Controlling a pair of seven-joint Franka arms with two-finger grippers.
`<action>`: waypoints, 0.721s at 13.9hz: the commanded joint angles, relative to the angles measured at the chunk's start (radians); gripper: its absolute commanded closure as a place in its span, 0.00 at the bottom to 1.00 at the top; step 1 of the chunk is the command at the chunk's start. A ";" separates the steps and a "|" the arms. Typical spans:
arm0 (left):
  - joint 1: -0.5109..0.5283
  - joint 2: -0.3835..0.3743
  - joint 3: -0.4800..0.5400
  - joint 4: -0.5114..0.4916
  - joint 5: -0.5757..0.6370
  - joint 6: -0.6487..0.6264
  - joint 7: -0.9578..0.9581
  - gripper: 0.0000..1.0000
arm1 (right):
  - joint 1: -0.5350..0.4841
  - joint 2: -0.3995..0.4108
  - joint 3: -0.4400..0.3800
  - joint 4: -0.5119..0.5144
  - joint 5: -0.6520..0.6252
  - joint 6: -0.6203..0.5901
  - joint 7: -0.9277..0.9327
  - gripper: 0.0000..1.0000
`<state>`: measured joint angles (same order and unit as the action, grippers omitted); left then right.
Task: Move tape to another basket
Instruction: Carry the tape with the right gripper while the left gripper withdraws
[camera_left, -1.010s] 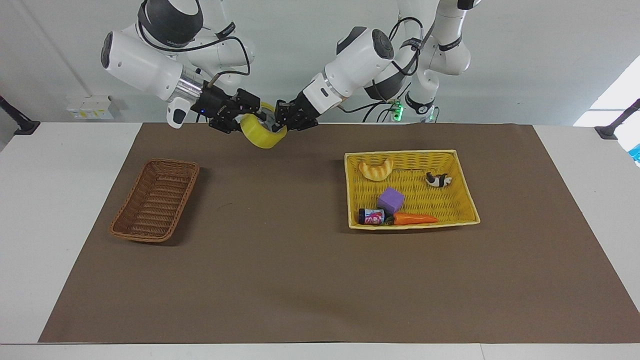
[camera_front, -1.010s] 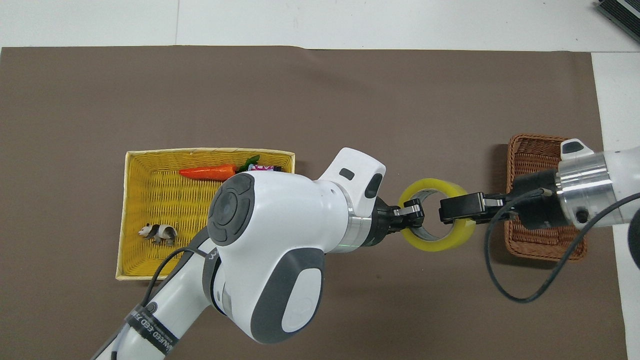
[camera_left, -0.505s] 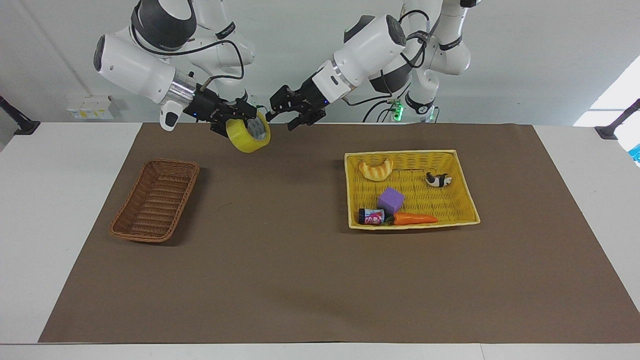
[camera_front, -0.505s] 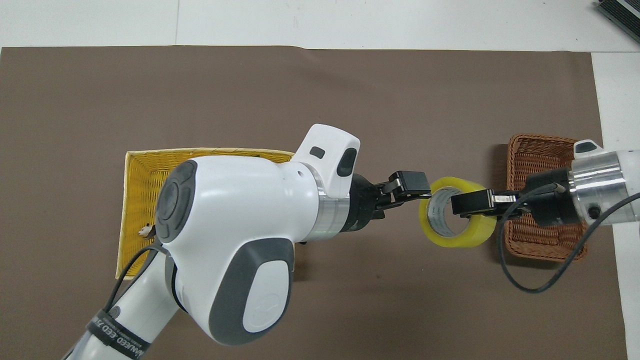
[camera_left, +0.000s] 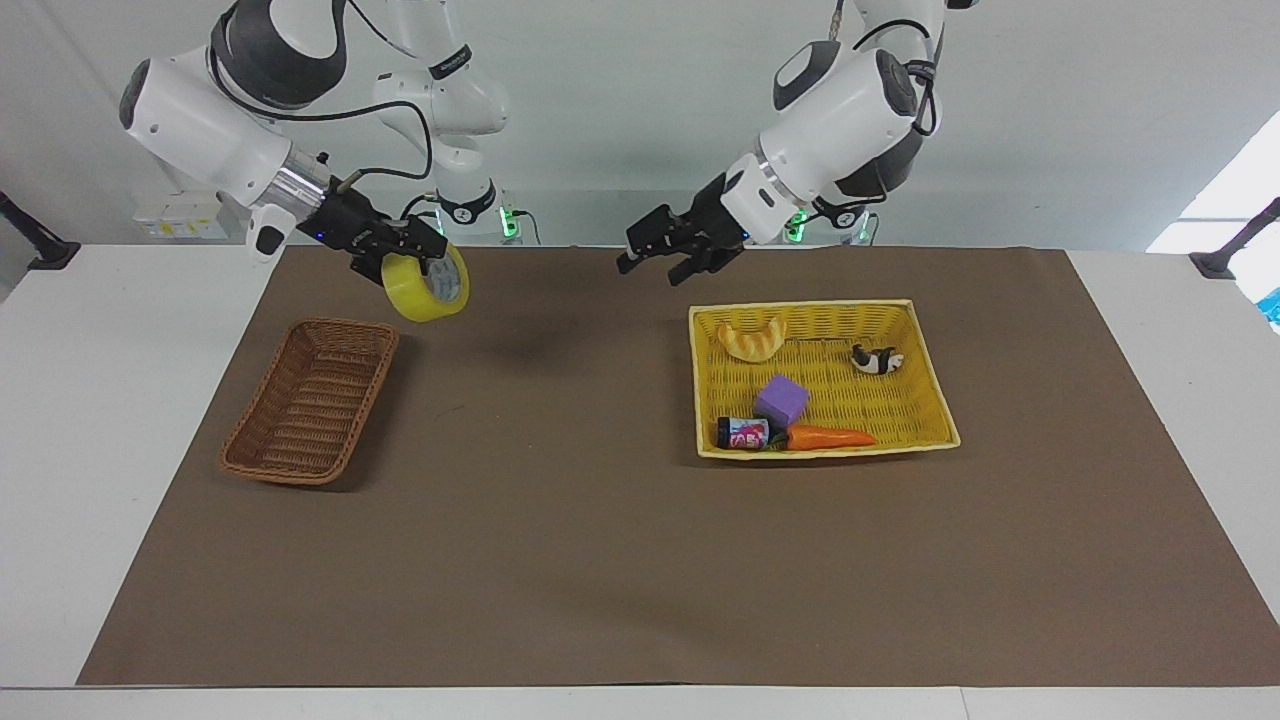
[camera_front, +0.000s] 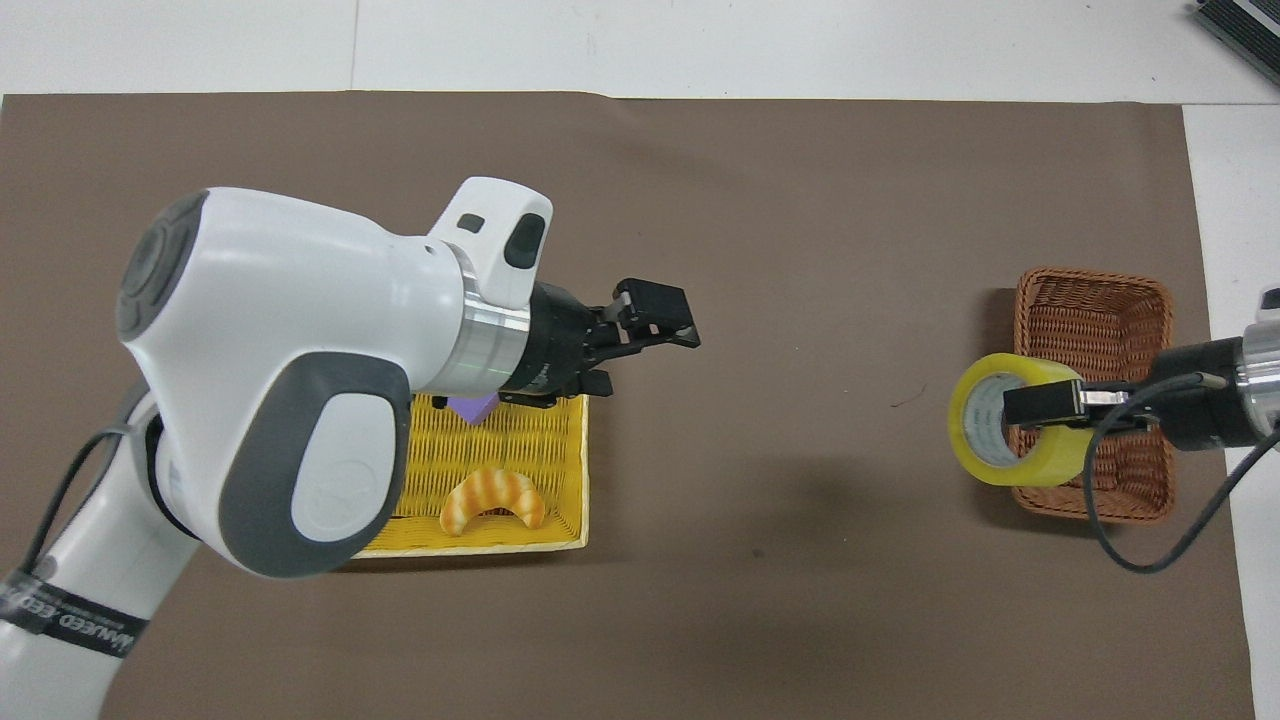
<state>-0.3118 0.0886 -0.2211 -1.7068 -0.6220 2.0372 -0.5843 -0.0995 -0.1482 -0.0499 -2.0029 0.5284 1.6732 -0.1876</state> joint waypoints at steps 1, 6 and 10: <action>0.097 -0.018 -0.007 -0.016 0.167 -0.089 0.053 0.00 | 0.001 0.005 0.013 0.001 -0.201 0.071 -0.038 1.00; 0.325 -0.018 -0.006 -0.008 0.315 -0.248 0.398 0.00 | -0.005 0.129 0.012 0.001 -0.479 0.235 -0.191 1.00; 0.401 -0.030 -0.001 0.019 0.533 -0.330 0.554 0.00 | -0.006 0.200 0.013 -0.002 -0.729 0.374 -0.222 1.00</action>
<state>0.0660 0.0841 -0.2122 -1.7039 -0.1617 1.7563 -0.0707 -0.0977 0.0443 -0.0432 -2.0142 -0.1065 2.0204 -0.3705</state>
